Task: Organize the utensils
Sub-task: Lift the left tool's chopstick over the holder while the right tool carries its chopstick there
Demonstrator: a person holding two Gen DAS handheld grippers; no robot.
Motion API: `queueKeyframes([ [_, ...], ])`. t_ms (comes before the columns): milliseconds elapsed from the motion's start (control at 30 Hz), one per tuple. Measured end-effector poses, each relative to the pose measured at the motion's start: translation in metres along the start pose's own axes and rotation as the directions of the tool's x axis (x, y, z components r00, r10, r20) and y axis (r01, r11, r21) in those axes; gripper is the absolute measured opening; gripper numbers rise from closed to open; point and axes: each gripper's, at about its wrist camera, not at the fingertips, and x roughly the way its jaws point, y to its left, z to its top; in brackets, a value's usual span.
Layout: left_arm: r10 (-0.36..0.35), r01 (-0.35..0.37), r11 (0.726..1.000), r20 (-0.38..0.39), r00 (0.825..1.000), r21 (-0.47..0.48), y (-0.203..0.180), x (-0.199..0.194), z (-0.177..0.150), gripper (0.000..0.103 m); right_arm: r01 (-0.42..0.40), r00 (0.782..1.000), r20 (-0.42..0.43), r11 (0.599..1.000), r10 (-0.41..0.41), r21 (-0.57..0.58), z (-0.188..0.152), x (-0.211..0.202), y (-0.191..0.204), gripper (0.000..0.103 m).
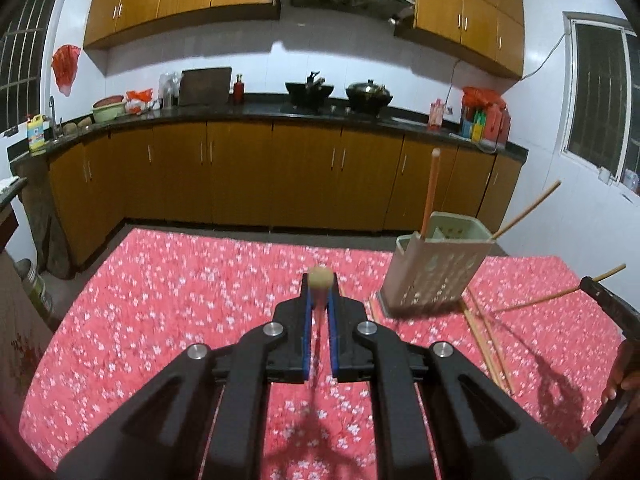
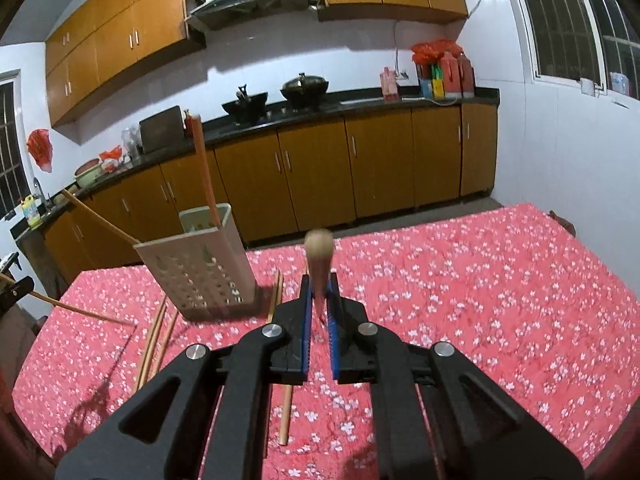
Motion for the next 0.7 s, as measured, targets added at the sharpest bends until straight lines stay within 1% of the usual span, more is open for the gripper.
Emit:
queueKeyframes([
  [167, -0.016, 0.016, 1.0, 0.027, 1.0, 0.005, -0.002, -0.007, 0.01, 0.008, -0.035, 0.999, 0.034, 0.999, 0.035, -0.007, 0.012, -0.009, 0.005, 0.008],
  [267, -0.051, 0.05, 0.999, 0.04, 0.998, 0.014, -0.01, -0.015, 0.019, 0.008, -0.096, 0.994, 0.051, 0.995, 0.096, -0.002, 0.025, -0.019, 0.011, 0.008],
  [400, -0.105, 0.103, 0.994, 0.076, 0.992, 0.028, -0.023, -0.025, 0.032, 0.008, -0.18, 0.98, 0.09, 0.984, 0.18, -0.001, 0.045, -0.034, 0.021, 0.008],
  [500, -0.142, 0.137, 0.989, 0.118, 0.983, 0.051, -0.039, -0.033, 0.045, 0.008, -0.25, 0.958, 0.146, 0.968, 0.247, 0.0, 0.064, -0.046, 0.032, 0.008],
  [567, -0.168, 0.162, 0.985, 0.155, 0.973, 0.055, -0.05, -0.037, 0.057, 0.008, -0.271, 0.945, 0.185, 0.962, 0.268, -0.009, 0.073, -0.051, 0.038, 0.008],
  [600, -0.175, 0.168, 0.984, 0.171, 0.97, 0.052, -0.053, -0.038, 0.062, 0.008, -0.28, 0.937, 0.214, 0.96, 0.278, -0.019, 0.079, -0.054, 0.044, 0.008],
  [667, -0.187, 0.182, 0.982, 0.215, 0.958, 0.043, -0.06, -0.04, 0.074, 0.008, -0.275, 0.928, 0.252, 0.961, 0.275, -0.034, 0.087, -0.055, 0.052, 0.008],
  [700, -0.188, 0.185, 0.982, 0.255, 0.949, 0.036, -0.066, -0.042, 0.083, 0.008, -0.268, 0.924, 0.271, 0.962, 0.27, -0.045, 0.091, -0.053, 0.057, 0.008],
])
